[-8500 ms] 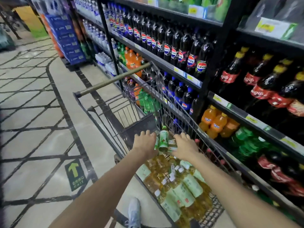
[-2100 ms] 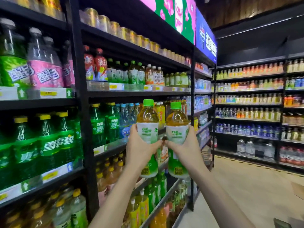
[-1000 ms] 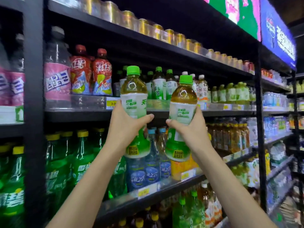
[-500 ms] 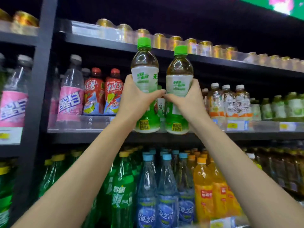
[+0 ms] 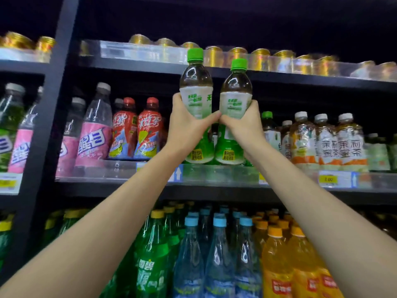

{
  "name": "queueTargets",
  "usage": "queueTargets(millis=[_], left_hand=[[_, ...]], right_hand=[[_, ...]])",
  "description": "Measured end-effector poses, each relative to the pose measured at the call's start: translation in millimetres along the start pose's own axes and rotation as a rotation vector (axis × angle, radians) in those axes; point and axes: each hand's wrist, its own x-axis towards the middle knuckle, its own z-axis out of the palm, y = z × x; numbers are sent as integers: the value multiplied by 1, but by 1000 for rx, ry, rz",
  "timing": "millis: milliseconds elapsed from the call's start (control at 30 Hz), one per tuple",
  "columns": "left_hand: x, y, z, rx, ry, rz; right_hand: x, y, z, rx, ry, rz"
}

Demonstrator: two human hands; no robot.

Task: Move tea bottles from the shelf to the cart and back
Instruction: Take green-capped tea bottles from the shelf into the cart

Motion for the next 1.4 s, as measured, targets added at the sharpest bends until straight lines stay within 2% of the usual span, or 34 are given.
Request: queueTargets(millis=[200,467,633,800,1000,1100,1233,1300,1400], left_hand=[[6,-11,6,49,-1,-45],[0,-29,7,184,-47,-117],[3,-37,9,241,-98,-281],[8,-50,4,225,-236,-490],[10,-51,9,240,-250,-552],[10,-45,8,226,-245,-597],[11,-48,5,215,-235,-611],[8,-48,3,266,-230,-566],[3,-45,4,396,-224,-380]], right_hand=[[4,11,1,-28,-66,0],[-8,33,8,17,-149,136],[-5,41,9,-14,-180,180],[-1,49,10,-43,-289,252],[3,51,7,-77,-353,310],[-2,47,5,-175,-324,260],[-9,43,1,-298,-256,106],[-14,42,-4,-424,-226,-22],[-21,44,-12,-623,-158,-216]])
